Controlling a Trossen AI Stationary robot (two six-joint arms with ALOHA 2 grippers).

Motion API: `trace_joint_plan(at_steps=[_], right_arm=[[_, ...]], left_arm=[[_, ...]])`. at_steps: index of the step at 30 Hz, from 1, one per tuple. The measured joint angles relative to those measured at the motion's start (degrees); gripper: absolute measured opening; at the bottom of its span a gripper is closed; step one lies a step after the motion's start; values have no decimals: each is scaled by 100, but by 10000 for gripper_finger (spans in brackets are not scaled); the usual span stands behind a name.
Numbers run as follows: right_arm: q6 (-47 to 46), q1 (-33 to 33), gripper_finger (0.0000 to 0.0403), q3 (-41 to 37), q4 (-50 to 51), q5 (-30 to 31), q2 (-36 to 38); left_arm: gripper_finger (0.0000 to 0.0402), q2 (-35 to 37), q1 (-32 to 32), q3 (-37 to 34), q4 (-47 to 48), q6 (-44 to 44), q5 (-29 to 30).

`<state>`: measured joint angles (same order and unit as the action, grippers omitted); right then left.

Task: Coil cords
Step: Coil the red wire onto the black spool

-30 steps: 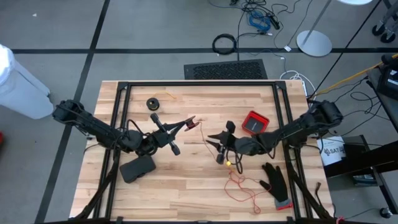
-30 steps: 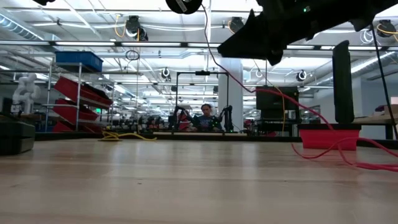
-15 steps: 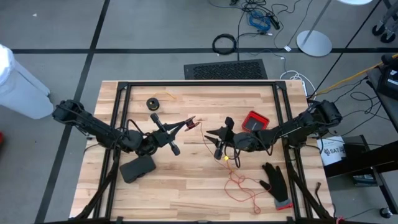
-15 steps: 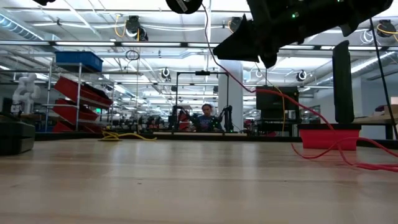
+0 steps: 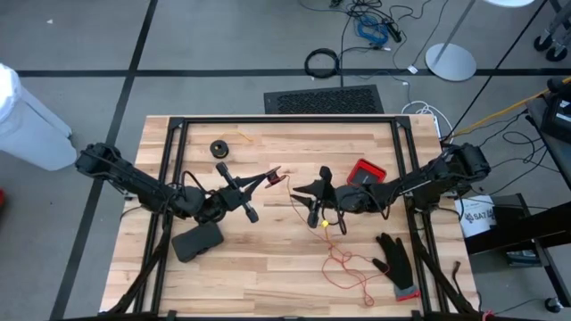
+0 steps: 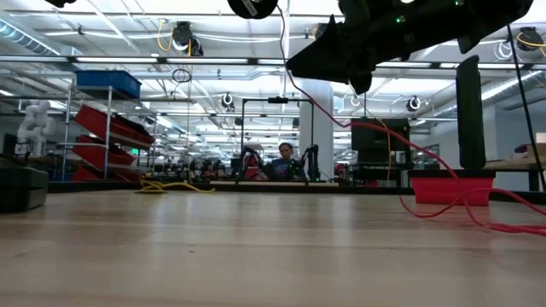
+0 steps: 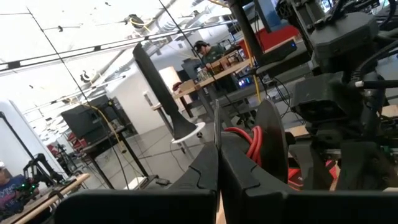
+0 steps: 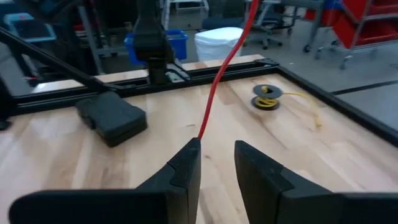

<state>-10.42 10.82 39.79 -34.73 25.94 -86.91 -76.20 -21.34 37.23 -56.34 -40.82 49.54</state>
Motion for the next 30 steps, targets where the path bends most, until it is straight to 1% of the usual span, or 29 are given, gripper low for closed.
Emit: trace_joint_plan(at_steps=[2,4,10,12,14,22,26,30], right_arm=[[-93,-78,84,0,-33,-277,0],[-111,-117,84,0,-28,-361,0],[-59,-143,84,0,-70,-341,0],[-33,-131,84,0,-52,-131,8],[52,-99,84,0,-71,-46,13],[83,23,84,0,-244,-84,17],[-19,28,84,0,-277,-501,22],[-77,-8,84,0,-272,-510,-10]], left_arm=[[0,0,0,0,0,0,-2],[0,0,0,0,0,0,-2],[0,0,0,0,40,0,-4],[0,0,0,0,96,2,-4],[0,0,0,0,178,2,-4],[0,-1,0,0,205,9,-4],[0,-2,0,0,184,9,-4],[0,-1,0,0,111,36,-89]])
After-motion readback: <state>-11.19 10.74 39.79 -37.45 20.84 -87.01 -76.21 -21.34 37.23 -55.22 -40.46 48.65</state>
